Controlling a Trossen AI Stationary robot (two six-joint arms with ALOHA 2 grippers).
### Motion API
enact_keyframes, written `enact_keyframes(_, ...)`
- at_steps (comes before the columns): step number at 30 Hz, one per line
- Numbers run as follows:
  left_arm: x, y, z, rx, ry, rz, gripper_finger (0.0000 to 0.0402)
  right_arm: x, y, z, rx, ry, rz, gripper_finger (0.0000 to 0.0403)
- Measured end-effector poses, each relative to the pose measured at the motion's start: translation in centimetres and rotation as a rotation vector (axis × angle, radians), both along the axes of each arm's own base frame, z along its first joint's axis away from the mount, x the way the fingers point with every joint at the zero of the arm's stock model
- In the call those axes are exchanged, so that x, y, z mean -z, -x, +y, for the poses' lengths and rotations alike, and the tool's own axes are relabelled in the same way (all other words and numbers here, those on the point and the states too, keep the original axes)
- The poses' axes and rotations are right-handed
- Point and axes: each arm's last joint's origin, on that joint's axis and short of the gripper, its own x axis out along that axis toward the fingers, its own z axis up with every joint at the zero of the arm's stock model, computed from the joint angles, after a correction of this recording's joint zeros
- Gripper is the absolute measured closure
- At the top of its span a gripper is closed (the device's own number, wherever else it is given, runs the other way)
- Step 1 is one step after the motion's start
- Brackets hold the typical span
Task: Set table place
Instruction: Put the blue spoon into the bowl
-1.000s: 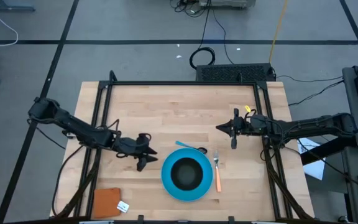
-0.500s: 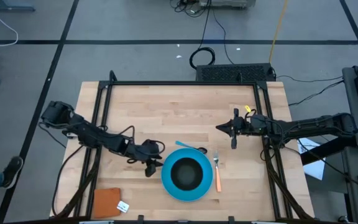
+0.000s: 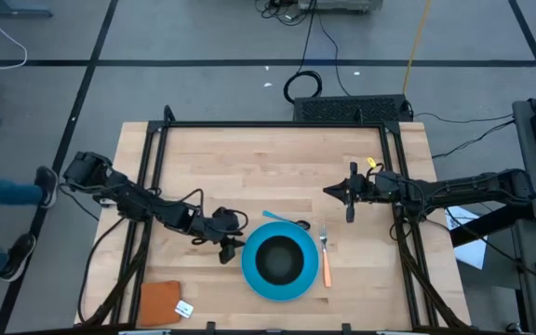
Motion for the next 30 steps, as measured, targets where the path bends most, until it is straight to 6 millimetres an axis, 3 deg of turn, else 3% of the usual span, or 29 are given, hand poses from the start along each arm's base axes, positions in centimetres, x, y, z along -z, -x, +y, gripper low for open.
enact_keyframes(14, 0.2, -0.2, 0.6, -0.001, -0.097, -0.007, 0.0222, 0.0, 0.0, 0.0, -0.007, 0.026, 0.0, 0.0403)
enact_keyframes(20, -0.1, -0.7, 2.6, -0.007, -0.16, -0.018, 0.0222, 0.3, 0.1, 0.2, -0.022, 0.035, 0.041, 0.0403)
enact_keyframes(30, -0.4, -0.7, 7.8, -0.041, -0.218, 0.04, 0.0222, 0.7, 0.2, 0.2, -0.04, 0.098, 0.094, 0.0403)
